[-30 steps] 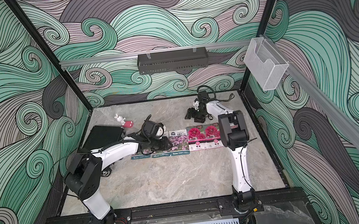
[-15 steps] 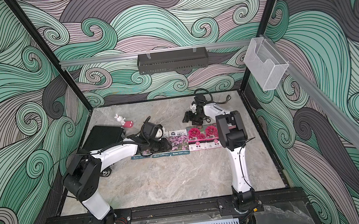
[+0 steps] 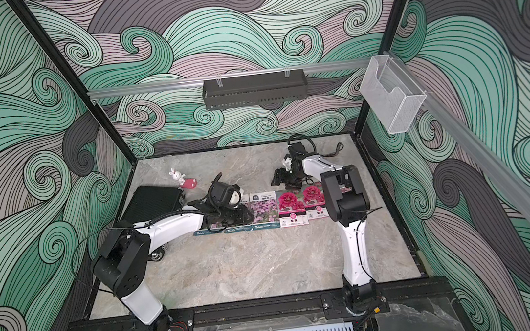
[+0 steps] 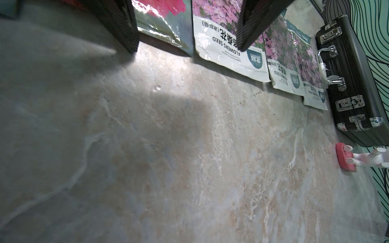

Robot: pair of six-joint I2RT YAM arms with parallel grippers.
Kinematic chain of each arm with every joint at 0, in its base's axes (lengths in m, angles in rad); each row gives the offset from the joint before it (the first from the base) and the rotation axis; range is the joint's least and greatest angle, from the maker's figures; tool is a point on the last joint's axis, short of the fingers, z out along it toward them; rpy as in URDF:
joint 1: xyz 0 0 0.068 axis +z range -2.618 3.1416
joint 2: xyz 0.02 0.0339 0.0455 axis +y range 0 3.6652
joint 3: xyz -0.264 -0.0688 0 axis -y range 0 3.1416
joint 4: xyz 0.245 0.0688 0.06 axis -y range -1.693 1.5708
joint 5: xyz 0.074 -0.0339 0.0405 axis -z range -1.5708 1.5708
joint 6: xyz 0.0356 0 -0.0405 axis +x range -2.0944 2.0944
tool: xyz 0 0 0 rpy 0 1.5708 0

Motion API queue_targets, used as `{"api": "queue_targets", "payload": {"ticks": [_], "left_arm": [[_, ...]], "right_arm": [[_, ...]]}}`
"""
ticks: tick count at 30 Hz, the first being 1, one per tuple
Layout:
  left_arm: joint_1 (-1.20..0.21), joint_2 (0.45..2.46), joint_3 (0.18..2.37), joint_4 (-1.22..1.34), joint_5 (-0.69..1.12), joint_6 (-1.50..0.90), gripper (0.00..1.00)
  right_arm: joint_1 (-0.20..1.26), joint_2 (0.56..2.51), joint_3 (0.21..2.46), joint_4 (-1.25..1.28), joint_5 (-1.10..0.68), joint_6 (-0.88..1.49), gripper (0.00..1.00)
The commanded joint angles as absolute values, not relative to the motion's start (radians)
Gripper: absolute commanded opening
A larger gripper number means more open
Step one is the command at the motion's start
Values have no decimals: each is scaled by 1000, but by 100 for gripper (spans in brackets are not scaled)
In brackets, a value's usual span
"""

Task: Arrange the seed packets in a row
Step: Adjust the seed packet at the center of the board.

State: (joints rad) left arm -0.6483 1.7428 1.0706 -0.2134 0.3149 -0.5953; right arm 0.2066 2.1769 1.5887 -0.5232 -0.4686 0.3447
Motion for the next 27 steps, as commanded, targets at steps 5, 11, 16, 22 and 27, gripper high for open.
{"api": "queue_targets", "payload": {"ticks": [5, 11, 16, 22, 27], "left_arm": [[-648, 1724, 1084, -211, 316, -597, 32], [-649, 1736, 1097, -210, 319, -595, 32], [-649, 1747, 1108, -212, 328, -594, 32], [-649, 1753, 1112, -212, 334, -593, 32], [-649, 1753, 1111, -209, 336, -594, 32]], "right_arm": [[159, 2101, 1670, -586, -463, 331, 81], [64, 2135, 1733, -648, -455, 319, 82], [20, 2170, 1752, -673, -441, 295, 83], [2, 2215, 1775, -678, -449, 299, 83], [2, 2239, 1781, -683, -455, 302, 82]]}}
